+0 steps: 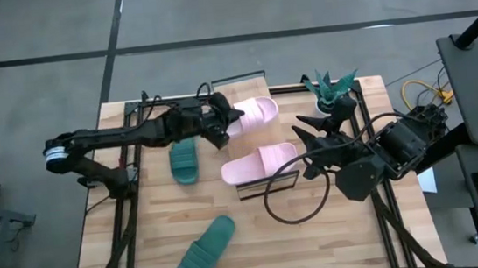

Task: Pick and place slides into the shelf
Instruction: Put the pink slide on the shelf

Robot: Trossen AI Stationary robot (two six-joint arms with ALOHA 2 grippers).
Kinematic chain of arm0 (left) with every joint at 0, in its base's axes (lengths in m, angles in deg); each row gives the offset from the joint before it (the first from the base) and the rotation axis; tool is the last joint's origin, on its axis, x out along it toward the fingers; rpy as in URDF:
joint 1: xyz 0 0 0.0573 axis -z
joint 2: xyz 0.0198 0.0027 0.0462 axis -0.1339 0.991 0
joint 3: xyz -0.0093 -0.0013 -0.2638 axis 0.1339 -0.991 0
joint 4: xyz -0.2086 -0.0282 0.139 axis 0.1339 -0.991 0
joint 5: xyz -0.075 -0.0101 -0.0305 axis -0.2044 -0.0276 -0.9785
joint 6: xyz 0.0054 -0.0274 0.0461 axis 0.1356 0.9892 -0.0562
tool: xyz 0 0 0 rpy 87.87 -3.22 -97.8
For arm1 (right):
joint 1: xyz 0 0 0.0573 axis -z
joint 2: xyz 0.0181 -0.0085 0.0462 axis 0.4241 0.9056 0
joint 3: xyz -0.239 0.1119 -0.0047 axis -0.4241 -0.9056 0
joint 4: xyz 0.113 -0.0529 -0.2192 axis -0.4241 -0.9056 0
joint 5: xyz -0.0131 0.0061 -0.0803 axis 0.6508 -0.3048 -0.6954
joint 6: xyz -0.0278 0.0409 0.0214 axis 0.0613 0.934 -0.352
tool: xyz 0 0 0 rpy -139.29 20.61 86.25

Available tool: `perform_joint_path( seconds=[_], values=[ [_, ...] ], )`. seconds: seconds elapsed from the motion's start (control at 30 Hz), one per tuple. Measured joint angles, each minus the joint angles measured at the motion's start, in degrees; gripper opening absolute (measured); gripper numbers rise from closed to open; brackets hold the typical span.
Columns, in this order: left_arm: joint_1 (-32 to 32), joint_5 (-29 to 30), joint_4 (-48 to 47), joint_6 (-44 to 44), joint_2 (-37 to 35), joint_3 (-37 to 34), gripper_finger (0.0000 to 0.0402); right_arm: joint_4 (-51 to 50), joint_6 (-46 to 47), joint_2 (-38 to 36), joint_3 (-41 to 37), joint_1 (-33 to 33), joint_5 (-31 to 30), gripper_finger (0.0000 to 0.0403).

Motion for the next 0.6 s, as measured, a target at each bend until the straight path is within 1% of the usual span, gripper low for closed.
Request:
perform_joint_path(
  seconds=[0.13,0.43,0.6],
  values=[
    [-0.4,-2.6,-0.1,0.0,2.9,0.7,0.0,0.0,-0.4,0.0,0.0,0.0,0.0,0.0102],
    [-0.7,-2.4,-0.1,0.1,11.0,5.4,0.0,0.0,-0.7,0.0,0.0,0.0,0.0,0.0096],
    [-0.5,-2.5,-0.7,0.3,12.9,7.1,0.0,-0.1,-2.0,0.0,0.0,0.0,0.0,0.0097]
  ],
)
